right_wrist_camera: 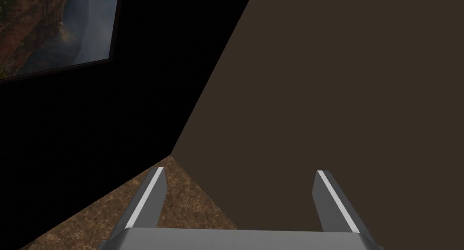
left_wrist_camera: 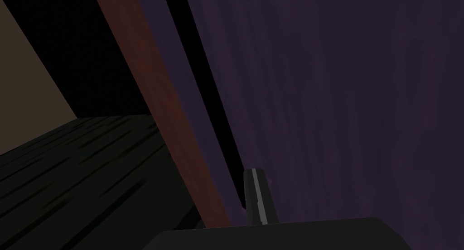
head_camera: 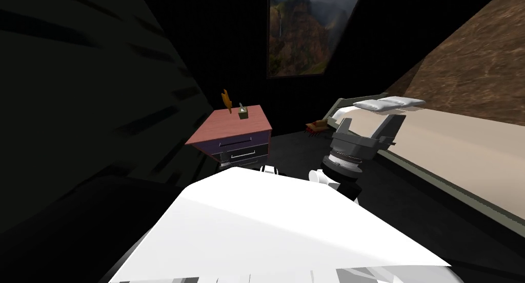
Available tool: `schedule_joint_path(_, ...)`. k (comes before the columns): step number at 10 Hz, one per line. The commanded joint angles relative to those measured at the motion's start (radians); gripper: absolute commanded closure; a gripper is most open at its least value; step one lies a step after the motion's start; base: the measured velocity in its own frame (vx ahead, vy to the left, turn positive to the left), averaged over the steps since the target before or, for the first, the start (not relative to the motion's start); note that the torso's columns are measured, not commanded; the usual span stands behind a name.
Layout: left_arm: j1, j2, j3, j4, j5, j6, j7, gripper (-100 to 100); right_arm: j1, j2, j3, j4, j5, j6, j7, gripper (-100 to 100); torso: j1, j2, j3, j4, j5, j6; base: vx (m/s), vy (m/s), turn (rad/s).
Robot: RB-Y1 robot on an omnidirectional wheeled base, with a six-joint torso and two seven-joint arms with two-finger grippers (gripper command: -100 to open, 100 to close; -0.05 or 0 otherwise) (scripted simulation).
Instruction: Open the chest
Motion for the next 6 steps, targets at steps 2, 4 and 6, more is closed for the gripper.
schedule_joint_path(2, 0.061, -0.052, -0.080, -0.100, -0.044, 0.007, -0.027, 100, 0.000, 0.000, 0.000, 0.000, 0.000, 0.000, 0.000, 0, -0.005, 0.007, 0.005, 0.002, -0.002, -0.001, 0.071, 0.077, 0.331)
schedule_joint_path(4, 0.083, -0.075, -0.130, -0.125, -0.064, 0.000, -0.038, 100, 0.000, 0.000, 0.000, 0.000, 0.000, 0.000, 0.000, 0, -0.003, 0.003, 0.002, 0.001, -0.001, 0.000, 0.084, 0.069, 0.240)
schedule_joint_path(6, 0.106, -0.097, -0.171, -0.151, -0.085, -0.007, -0.050, 100, 0.000, 0.000, 0.000, 0.000, 0.000, 0.000, 0.000, 0, -0.002, 0.001, 0.001, 0.000, -0.001, -0.001, 0.100, 0.072, 0.291)
